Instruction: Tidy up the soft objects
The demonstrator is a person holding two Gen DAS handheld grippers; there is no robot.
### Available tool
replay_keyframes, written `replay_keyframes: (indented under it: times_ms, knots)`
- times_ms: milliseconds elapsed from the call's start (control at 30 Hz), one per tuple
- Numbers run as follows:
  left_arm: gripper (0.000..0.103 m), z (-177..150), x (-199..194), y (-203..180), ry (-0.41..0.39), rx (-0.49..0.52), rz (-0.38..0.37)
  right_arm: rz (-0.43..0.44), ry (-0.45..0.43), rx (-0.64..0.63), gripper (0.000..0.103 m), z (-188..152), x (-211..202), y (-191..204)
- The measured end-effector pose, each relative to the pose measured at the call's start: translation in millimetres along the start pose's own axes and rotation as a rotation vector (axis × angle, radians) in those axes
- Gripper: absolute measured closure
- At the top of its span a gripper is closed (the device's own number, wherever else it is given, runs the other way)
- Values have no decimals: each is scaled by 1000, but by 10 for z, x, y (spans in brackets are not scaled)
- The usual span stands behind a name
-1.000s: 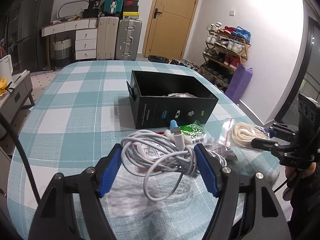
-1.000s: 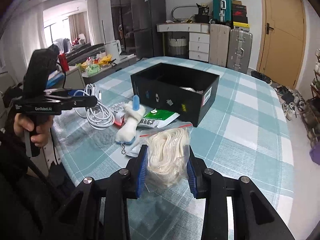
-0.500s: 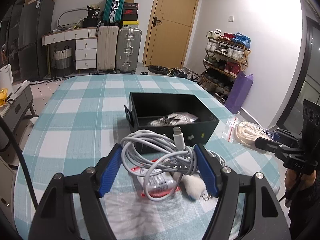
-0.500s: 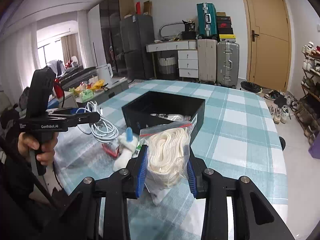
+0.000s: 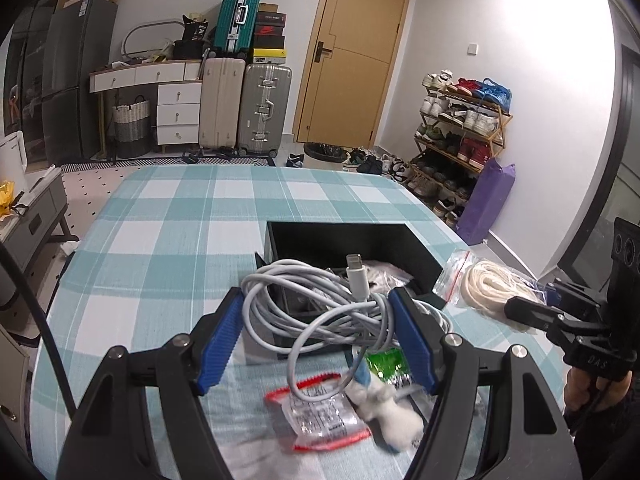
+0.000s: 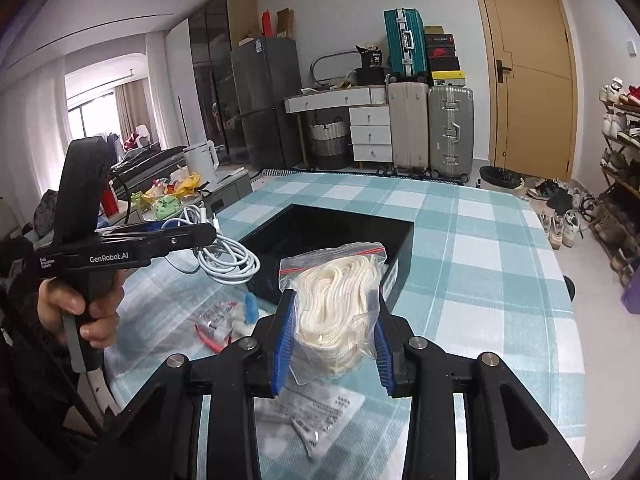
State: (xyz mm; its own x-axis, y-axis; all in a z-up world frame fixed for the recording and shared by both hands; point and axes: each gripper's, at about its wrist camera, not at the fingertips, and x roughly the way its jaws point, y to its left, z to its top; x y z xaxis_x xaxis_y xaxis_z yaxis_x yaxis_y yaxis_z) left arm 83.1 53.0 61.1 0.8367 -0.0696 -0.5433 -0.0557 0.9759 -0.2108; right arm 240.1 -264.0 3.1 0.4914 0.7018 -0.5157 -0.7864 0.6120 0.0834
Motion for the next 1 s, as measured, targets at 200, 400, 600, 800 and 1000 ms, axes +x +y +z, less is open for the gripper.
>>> replay_keyframes:
  times_ms: [200,400,600,800,1000]
  knots:
    - [31,109,68,55,-3,-4,16,9,-7,8,68,146,108,12]
    - [31,223,132,71,-9,11,45,11,-16,5,68,288,192,13]
    - [31,315,198,41,-16,30,71,6,-10,0,68,375,254,-5]
    - [31,422,271,51,-34,32,106,-32,9,11,68,489,353,-49]
    - [31,466,428,45,-19,38,120,-61,30,34,68,551,495,-129]
